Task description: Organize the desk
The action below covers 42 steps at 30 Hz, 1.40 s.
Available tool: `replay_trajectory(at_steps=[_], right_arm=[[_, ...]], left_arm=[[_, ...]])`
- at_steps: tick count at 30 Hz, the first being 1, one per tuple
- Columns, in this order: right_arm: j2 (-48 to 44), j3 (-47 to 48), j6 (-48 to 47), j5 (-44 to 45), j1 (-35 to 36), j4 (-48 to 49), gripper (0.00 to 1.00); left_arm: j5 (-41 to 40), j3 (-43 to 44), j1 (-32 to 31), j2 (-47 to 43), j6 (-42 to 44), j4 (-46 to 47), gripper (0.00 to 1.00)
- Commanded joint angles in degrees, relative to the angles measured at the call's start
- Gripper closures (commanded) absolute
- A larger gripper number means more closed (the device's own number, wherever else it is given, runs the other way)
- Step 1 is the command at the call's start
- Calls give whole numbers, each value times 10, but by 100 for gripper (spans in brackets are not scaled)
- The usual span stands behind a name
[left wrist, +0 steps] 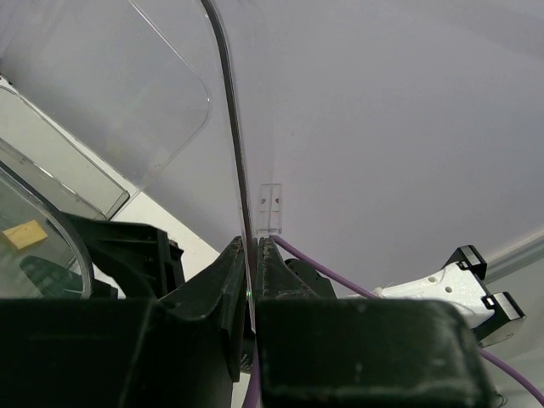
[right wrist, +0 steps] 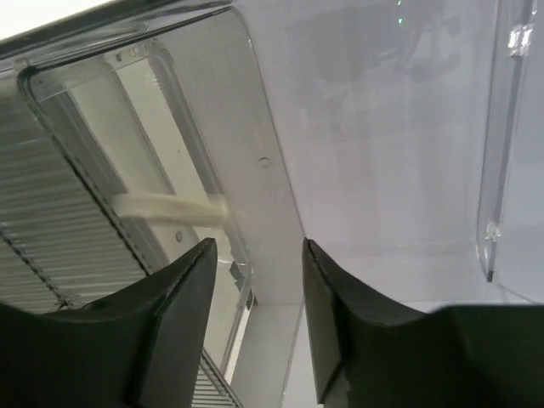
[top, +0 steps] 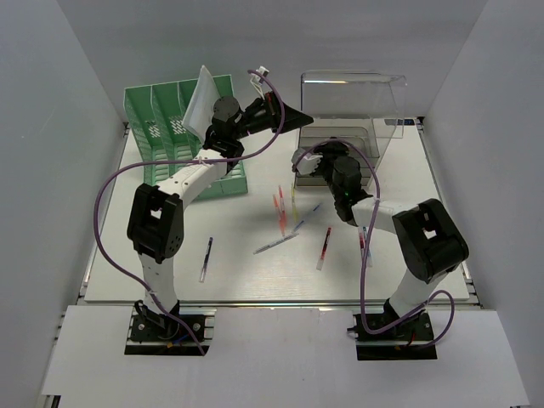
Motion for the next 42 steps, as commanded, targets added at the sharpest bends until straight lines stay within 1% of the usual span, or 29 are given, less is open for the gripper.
replay_trajectory(at_steps=[1, 3, 7, 10, 11, 13, 14, 16, 17, 19, 20, 22, 23, 24, 26, 28, 30, 33, 34, 35, 36, 37, 39, 40, 42], right_arm=[[-15, 13, 21, 3, -4, -4, 45], [-29, 7, 29, -6, -4, -15, 37], [-58, -20, 42, -27, -4, -23, 37], [-110, -52, 56, -61, -5, -33, 39], [-124, -62, 59, -91, -4, -48, 42], [-163, -92, 71, -117, -4, -67, 46], [-177, -98, 71, -160, -2, -108, 50], [-207, -122, 69, -185, 0, -139, 57], [-218, -126, 69, -213, -2, -193, 64], [-240, -135, 66, -239, -1, -245, 75], [-250, -139, 68, -262, -1, -287, 82], [-279, -144, 81, -285, -3, -328, 87], [-291, -140, 92, -313, -3, -356, 90], [-307, -135, 96, -326, -3, -420, 91], [-327, -124, 109, -366, -4, -480, 93], [-357, -119, 132, -384, -3, -544, 94], [-385, -109, 182, -394, -4, -574, 94], [-420, -98, 267, -385, -11, -581, 92], [-428, -94, 285, -378, -11, -586, 88], [-441, -90, 321, -373, -14, -586, 87], [-447, -88, 334, -370, -16, -586, 85], [-453, -86, 349, -365, -18, -590, 82], [-467, -78, 390, -361, -27, -589, 80], [-469, -76, 400, -357, -27, -590, 77], [-477, -72, 418, -353, -37, -591, 76]], left_arm=[[-21, 30, -1, -18, 12, 30, 96], [-22, 30, -1, -19, 12, 29, 96], [-23, 34, -1, -17, 12, 28, 96], [-26, 37, -1, -16, 11, 27, 96], [-26, 38, -1, -15, 11, 26, 96], [-26, 38, -1, -13, 10, 26, 96], [-27, 38, -1, -12, 10, 26, 96], [-27, 39, -1, -11, 10, 26, 96], [-30, 38, -1, -10, 10, 25, 96], [-30, 38, -1, -9, 10, 25, 96], [-31, 34, -1, -9, 11, 25, 96], [-33, 26, -1, -10, 12, 25, 96], [-33, 17, -1, -11, 14, 25, 96], [-34, 10, -1, -13, 15, 26, 96], [-37, -11, -1, -13, 17, 32, 96], [-40, -23, -1, -12, 18, 41, 96], [-38, -45, -1, -11, 20, 50, 96], [-38, -87, -1, -16, 24, 60, 96], [-40, -97, -1, -21, 26, 61, 94], [-41, -113, -1, -23, 34, 58, 85], [-41, -121, -1, -26, 38, 55, 81], [-47, -128, -1, -28, 43, 48, 75], [-52, -137, -1, -36, 65, 23, 61], [-55, -143, -1, -38, 72, 15, 53], [-59, -152, -1, -45, 84, 2, 45]])
